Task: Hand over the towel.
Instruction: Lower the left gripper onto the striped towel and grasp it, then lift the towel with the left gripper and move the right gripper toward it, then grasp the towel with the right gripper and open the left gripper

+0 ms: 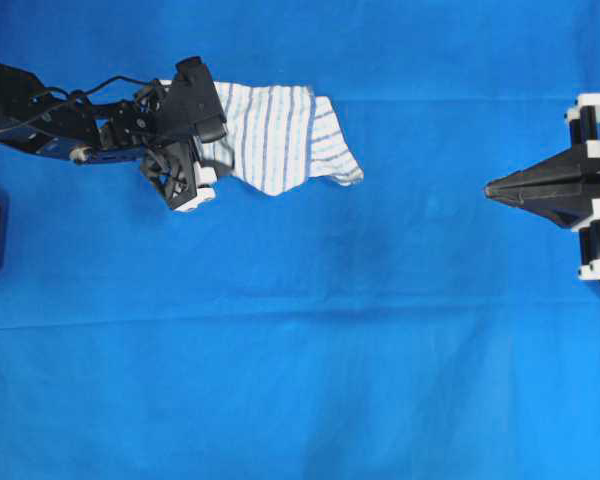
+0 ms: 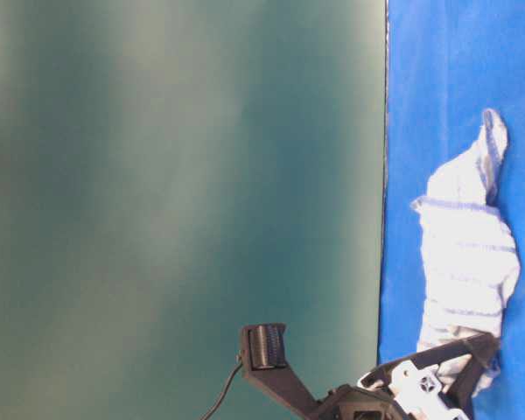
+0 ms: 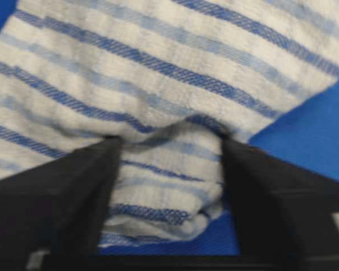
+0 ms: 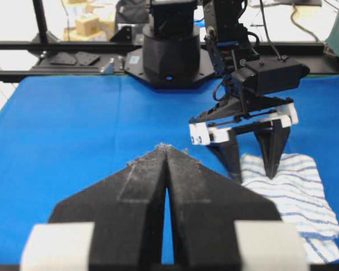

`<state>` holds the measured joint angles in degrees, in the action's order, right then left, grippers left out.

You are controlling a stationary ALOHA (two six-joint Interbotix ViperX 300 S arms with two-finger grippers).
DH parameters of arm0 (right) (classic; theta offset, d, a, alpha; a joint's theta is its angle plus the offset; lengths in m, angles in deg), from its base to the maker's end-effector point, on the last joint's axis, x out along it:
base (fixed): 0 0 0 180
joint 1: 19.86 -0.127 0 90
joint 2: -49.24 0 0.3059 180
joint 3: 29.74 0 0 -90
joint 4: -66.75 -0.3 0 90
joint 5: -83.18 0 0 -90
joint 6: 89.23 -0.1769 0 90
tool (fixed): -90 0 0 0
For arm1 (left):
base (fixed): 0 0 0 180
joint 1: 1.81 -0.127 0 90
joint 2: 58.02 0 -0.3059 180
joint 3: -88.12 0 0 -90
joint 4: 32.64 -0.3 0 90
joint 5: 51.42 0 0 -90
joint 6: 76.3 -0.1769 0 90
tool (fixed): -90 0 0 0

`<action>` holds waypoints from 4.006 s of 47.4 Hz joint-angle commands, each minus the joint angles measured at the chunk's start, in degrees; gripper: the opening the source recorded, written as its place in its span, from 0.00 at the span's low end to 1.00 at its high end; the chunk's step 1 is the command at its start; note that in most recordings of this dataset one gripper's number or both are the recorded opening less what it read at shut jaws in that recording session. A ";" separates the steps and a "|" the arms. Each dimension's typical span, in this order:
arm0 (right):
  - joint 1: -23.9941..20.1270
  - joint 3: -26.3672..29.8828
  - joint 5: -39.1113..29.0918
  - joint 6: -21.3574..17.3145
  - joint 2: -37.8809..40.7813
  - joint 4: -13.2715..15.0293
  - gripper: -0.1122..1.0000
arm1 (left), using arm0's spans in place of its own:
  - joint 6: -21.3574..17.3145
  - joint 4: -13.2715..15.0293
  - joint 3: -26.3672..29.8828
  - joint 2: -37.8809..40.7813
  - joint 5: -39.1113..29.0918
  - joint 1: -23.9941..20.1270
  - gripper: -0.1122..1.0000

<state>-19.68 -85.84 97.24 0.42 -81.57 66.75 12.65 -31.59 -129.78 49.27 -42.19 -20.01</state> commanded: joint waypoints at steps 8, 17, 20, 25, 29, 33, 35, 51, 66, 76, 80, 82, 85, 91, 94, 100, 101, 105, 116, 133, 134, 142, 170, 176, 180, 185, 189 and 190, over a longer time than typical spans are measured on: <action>-0.09 1.49 0.18 -0.09 0.35 -0.09 0.10 | 0.09 0.00 0.88 -7.21 -0.88 -0.09 0.20; -0.09 1.58 0.18 -0.09 0.35 -0.09 0.10 | 0.09 0.00 2.90 -15.73 -3.96 0.00 0.20; -0.09 1.67 0.18 -0.09 0.35 -0.18 0.10 | 0.09 0.00 3.78 -18.37 -4.13 0.26 0.20; -0.09 1.76 0.18 -0.09 0.35 -0.09 0.10 | 0.09 0.00 5.27 -22.15 -3.87 0.88 0.20; -0.09 1.76 0.18 -0.09 0.35 -0.09 0.10 | 0.09 -0.09 6.68 -24.35 -3.69 1.76 0.20; 0.00 1.76 0.18 0.09 0.35 -0.09 0.10 | 0.00 -0.09 8.53 -26.02 -2.72 3.43 0.20; -0.09 1.76 0.18 0.18 0.35 -0.09 0.10 | 0.00 -0.09 9.23 -26.37 -2.20 4.31 0.20; 0.00 1.67 0.18 0.35 0.97 -0.09 0.10 | 0.09 -0.09 13.01 -24.61 -0.53 9.40 0.20; 0.88 1.76 0.26 0.00 1.32 -0.09 0.10 | 0.18 -0.09 13.01 -24.52 -0.88 9.58 0.20; 2.55 1.93 0.88 -0.09 2.11 -0.09 0.11 | 0.18 -0.09 12.92 -24.70 -0.88 10.20 0.20; 3.16 2.29 1.67 -0.09 3.16 -0.18 0.24 | 0.18 -0.09 12.92 -24.70 -0.88 10.37 0.20; 3.60 2.81 2.20 -0.09 4.22 -0.18 0.38 | 0.18 -0.09 12.92 -24.70 -0.79 10.37 0.20; 4.22 3.60 3.25 -0.09 5.98 -0.26 0.54 | 0.18 -0.09 12.92 -24.70 -0.79 10.55 0.20; 5.80 6.15 6.59 -0.09 11.34 -0.26 0.75 | 0.18 -0.09 12.92 -24.70 -0.79 10.90 0.20; 6.77 7.82 7.56 0.00 14.33 -0.26 0.74 | 0.18 -0.09 12.92 -24.70 -0.70 10.99 0.20; 8.00 12.04 8.88 0.35 21.36 -0.26 0.75 | 0.18 -0.09 12.83 -24.70 -0.70 11.16 0.20; 7.91 12.74 9.23 0.44 22.50 -0.18 0.75 | 0.18 -0.09 12.83 -24.70 -0.79 11.16 0.20; 8.00 16.35 9.93 0.79 27.42 0.00 0.75 | 0.18 -0.09 12.83 -24.70 -0.70 11.34 0.20; 7.91 26.02 9.40 0.97 38.85 1.14 0.75 | 0.09 -0.09 12.66 -24.70 -0.70 11.43 0.20; 7.73 32.43 3.60 0.88 44.65 1.49 0.74 | 0.09 -0.09 12.57 -24.79 -0.88 11.87 0.20; 7.82 32.43 3.60 0.88 44.65 1.41 0.74 | 0.09 -0.09 12.57 -24.79 -0.88 11.95 0.20; 7.73 32.43 2.64 0.70 44.65 1.49 0.57 | 0.09 -0.09 12.57 -24.79 -0.79 12.39 0.20; 7.73 30.76 2.02 0.26 42.36 1.49 0.20 | 0.35 0.09 12.48 -24.87 3.08 11.34 0.22; 7.65 28.39 2.02 0.00 39.46 1.49 0.20 | 1.14 0.18 11.51 -25.75 4.92 12.22 0.51; 7.65 25.93 2.02 -0.09 36.74 1.41 0.20 | 1.05 0.18 10.11 -27.07 5.80 12.48 0.75; 7.73 21.97 1.93 -0.26 32.17 1.05 0.20 | 1.05 0.18 7.91 -29.18 6.15 12.92 0.92; 7.65 19.16 1.76 -0.70 28.48 0.70 0.20 | 1.14 0.18 5.63 -31.73 6.50 13.45 0.91; 7.73 18.19 1.76 -0.88 26.98 0.62 0.20 | 1.05 0.18 5.19 -32.17 6.68 13.54 0.91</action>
<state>-11.86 -66.06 98.82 -0.11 -50.02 67.80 13.79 -31.50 -124.16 19.56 -36.48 -7.00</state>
